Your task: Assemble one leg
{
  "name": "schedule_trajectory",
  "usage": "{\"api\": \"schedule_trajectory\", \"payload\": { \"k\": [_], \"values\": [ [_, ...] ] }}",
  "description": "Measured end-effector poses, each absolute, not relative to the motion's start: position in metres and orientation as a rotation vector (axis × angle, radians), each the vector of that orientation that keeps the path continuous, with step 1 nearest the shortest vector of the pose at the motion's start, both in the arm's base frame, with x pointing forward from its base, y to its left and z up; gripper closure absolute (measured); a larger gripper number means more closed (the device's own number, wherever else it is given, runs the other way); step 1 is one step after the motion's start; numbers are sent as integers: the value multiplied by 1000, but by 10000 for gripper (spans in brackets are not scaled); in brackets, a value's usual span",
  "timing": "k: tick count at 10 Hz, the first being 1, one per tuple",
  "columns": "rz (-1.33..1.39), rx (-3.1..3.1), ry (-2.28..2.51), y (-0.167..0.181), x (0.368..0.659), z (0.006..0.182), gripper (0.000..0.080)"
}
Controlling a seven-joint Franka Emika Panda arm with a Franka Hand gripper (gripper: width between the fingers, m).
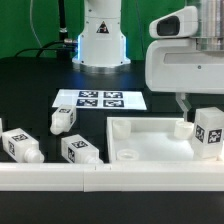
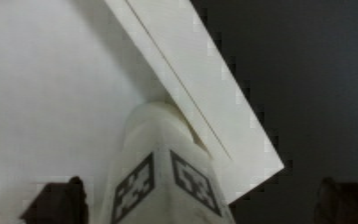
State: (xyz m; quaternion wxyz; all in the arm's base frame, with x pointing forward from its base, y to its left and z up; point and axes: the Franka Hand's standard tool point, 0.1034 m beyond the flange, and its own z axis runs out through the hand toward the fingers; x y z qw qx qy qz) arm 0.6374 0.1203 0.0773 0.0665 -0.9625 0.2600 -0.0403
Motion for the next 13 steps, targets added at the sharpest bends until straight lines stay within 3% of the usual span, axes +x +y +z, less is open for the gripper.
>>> {"api": "schedule_trajectory", "payload": {
  "k": [4, 6, 7, 8, 9, 10, 13],
  "values": [
    [-177, -3051, 78, 109, 643, 81, 150],
    [-178, -3050, 84, 108, 644, 80, 150],
    [-179, -3050, 79, 108, 644, 80, 240],
    [-178, -3050, 81, 108, 644, 79, 387],
    [-170, -3032, 230, 109, 644, 79, 387],
    [-165, -3019, 337, 108, 644, 79, 514],
    [-144, -2869, 976, 106, 640, 81, 514]
  ]
}}
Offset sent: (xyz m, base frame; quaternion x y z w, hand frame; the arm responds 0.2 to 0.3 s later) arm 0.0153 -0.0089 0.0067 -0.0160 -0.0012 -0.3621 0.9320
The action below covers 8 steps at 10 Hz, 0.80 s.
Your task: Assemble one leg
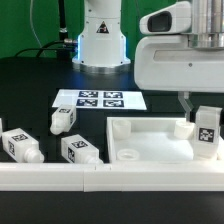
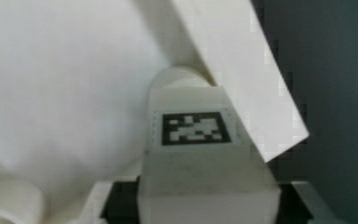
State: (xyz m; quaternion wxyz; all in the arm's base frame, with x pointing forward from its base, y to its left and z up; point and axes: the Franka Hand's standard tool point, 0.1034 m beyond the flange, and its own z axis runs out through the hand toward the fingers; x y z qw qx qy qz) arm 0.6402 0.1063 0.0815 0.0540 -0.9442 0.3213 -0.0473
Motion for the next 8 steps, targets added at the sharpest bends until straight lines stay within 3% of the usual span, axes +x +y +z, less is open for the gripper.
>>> {"api": "schedule_trajectory", "payload": {
  "k": [4, 7, 8],
  "values": [
    [-70, -2296, 1887, 106, 637, 78, 512],
    [-75, -2378, 1791, 106, 636, 78, 511],
    [-63, -2492, 1650, 104, 635, 78, 305]
  ]
}}
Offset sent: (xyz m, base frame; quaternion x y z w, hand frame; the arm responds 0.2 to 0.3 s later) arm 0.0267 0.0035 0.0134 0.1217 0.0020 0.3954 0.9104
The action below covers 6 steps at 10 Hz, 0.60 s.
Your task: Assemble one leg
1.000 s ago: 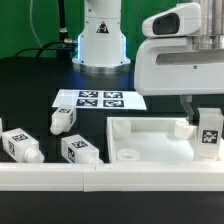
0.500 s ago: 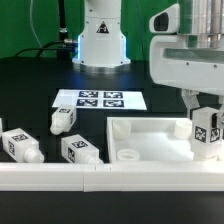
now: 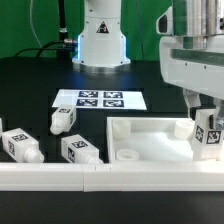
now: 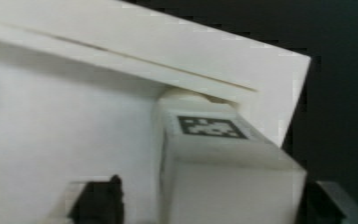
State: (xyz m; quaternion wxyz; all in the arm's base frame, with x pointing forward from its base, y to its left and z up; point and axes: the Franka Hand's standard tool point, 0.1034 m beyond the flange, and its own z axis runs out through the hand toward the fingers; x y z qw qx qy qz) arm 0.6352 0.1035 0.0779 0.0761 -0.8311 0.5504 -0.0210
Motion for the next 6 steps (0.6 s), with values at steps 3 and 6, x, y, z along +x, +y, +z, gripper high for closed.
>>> {"api": "schedule_trajectory", "payload": {
  "k": [3, 6],
  "values": [
    [-118, -2848, 961, 97, 642, 78, 160],
    [-135, -2939, 693, 97, 643, 79, 152]
  ]
}}
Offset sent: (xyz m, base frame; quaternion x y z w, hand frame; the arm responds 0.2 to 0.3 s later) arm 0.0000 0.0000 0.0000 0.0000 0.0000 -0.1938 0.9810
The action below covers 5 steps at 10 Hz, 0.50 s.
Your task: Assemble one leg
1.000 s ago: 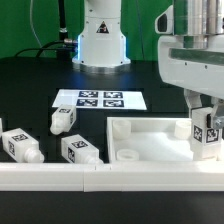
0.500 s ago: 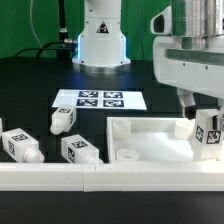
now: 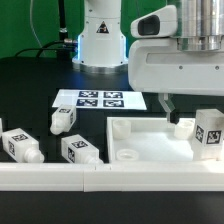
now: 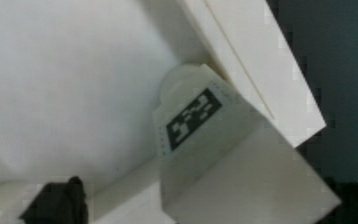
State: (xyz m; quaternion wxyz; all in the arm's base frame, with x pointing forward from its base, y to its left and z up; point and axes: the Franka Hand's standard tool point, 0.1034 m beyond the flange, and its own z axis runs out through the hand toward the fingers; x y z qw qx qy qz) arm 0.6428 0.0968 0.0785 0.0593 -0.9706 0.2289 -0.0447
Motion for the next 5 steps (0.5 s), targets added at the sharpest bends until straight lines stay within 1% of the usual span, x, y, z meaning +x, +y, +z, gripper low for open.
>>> {"api": "schedule_trajectory", "payload": {
  "k": [2, 3, 4, 5],
  "values": [
    [-155, -3058, 304, 105, 649, 86, 150],
    [-164, -3054, 318, 102, 651, 85, 154],
    [-163, -3047, 366, 103, 651, 85, 283],
    [-162, -3046, 369, 103, 650, 85, 283]
  ]
}}
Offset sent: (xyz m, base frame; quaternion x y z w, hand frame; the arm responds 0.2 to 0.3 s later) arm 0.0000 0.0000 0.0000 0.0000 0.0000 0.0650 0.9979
